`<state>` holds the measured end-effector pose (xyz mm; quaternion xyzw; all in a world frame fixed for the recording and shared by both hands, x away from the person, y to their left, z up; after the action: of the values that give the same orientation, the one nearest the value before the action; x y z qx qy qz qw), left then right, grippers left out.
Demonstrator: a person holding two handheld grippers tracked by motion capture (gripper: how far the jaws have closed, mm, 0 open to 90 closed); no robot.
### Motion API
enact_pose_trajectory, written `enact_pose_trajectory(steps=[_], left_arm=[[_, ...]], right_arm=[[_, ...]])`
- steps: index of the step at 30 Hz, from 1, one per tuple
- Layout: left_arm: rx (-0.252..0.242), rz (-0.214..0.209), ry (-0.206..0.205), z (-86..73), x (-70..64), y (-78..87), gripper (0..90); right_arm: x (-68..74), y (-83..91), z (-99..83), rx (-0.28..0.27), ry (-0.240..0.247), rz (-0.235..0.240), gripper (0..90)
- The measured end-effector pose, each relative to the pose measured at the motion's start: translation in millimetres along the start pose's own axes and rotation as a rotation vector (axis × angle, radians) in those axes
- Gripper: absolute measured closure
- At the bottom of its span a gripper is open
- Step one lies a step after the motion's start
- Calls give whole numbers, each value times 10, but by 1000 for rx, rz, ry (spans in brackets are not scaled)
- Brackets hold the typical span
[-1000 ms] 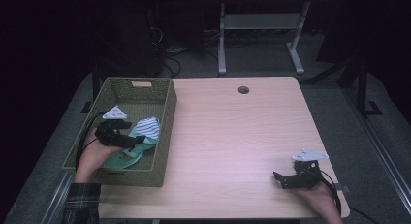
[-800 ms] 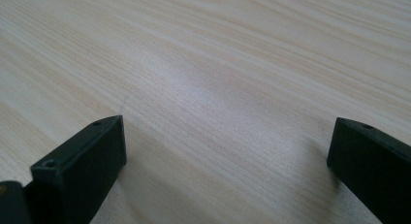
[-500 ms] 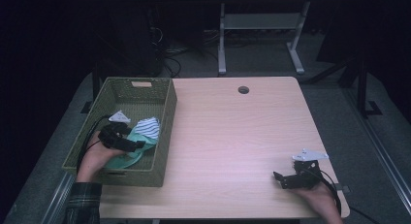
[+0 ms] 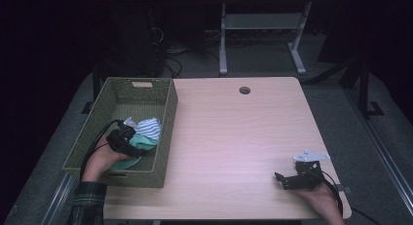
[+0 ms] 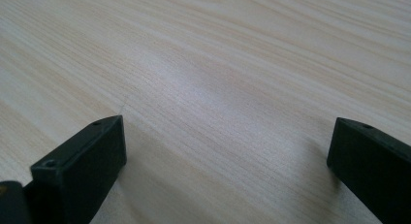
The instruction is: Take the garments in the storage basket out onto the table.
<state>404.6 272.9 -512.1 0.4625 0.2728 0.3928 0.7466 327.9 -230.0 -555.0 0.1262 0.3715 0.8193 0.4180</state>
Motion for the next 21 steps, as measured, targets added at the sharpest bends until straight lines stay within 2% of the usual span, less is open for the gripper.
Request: enact_pose_trajectory(steps=[7, 9, 11, 15, 18, 20, 21], left_arm=[[40, 25, -3, -38, 14, -47, 173], [58, 41, -9, -57, 32, -59, 211], [72, 54, 2, -72, 50, -70, 232], [82, 67, 7, -81, 68, -73, 267], [85, 70, 28, -83, 87, -54, 393], [79, 69, 36, -76, 90, -44, 532], [76, 33, 54, -68, 65, -17, 623]], right_arm=[[0, 0, 0, 0, 0, 0, 0], [0, 0, 0, 0, 0, 0, 0], [0, 0, 0, 0, 0, 0, 0], [0, 0, 0, 0, 0, 0, 0], [-1, 0, 0, 0, 0, -1, 0], [-1, 0, 0, 0, 0, -1, 0], [-1, 0, 0, 0, 0, -1, 0]])
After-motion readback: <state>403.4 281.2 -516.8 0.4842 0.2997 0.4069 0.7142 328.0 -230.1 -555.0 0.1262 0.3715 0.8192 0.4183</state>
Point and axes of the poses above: each handheld gripper's, and its own axes: y roughly backward along the jaws, z roughly out of its top, x roughly to its left, the point moved 10 cm from there along -y, roughly forward along the jaws, and after that the axes turned 11 degrees about y, right-handed, at the moved point
